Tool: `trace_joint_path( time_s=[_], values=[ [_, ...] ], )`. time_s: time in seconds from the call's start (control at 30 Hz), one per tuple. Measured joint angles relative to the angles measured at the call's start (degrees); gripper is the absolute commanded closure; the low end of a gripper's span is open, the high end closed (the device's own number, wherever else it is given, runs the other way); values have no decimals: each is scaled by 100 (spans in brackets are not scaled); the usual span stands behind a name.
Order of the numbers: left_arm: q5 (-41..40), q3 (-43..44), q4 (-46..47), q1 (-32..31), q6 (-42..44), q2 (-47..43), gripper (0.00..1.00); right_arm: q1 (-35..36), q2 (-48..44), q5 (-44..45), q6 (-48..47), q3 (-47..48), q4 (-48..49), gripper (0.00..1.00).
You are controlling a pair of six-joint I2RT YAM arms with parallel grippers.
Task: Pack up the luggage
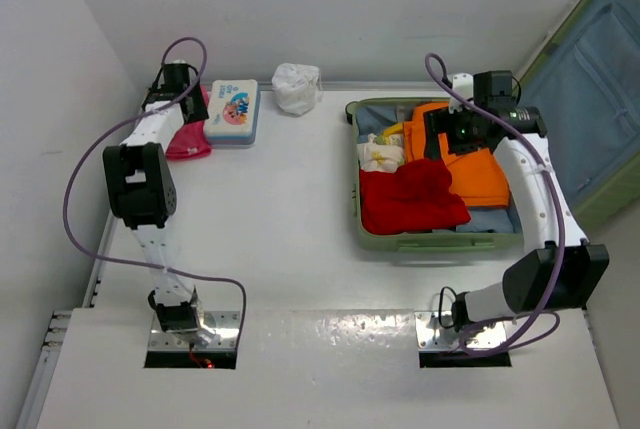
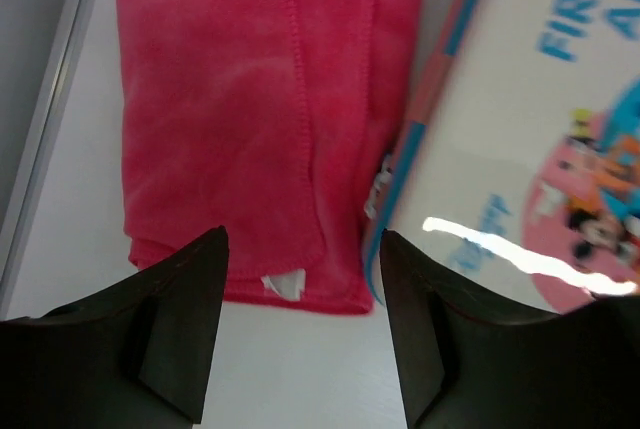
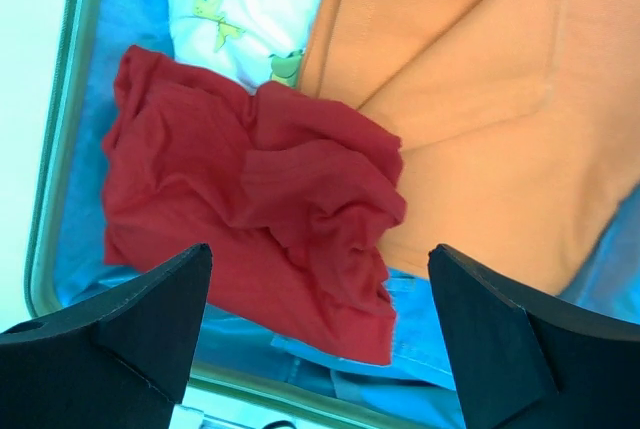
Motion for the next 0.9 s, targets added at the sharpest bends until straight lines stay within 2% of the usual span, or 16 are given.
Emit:
trace_joint_path(
  time_s=[0.13, 0.27, 0.3, 0.4, 0.47, 0.63, 0.9],
  values=[
    [-55, 483, -42, 223, 120, 772, 45, 63, 0, -63, 98, -155, 44, 12],
    [-264, 688, -35, 286, 321, 1141, 69, 101, 0, -105, 142, -225, 44, 13],
    [-297, 656, -26, 299, 404, 1174, 78, 107, 0, -127, 151, -225, 48, 13],
    [-398, 404, -17, 310, 651, 1180, 94, 111, 11, -203, 160, -225, 66, 13],
    [-472, 168, -33, 315, 811, 1180, 99, 111, 42, -238, 210, -225, 66, 13],
    [-398, -234, -175, 354, 1054, 1099, 100, 114, 184, -341, 308, -223, 66, 13],
    [610, -1224, -691, 435, 839, 295, 100, 118, 278, -463, 345, -179, 66, 13]
  ],
)
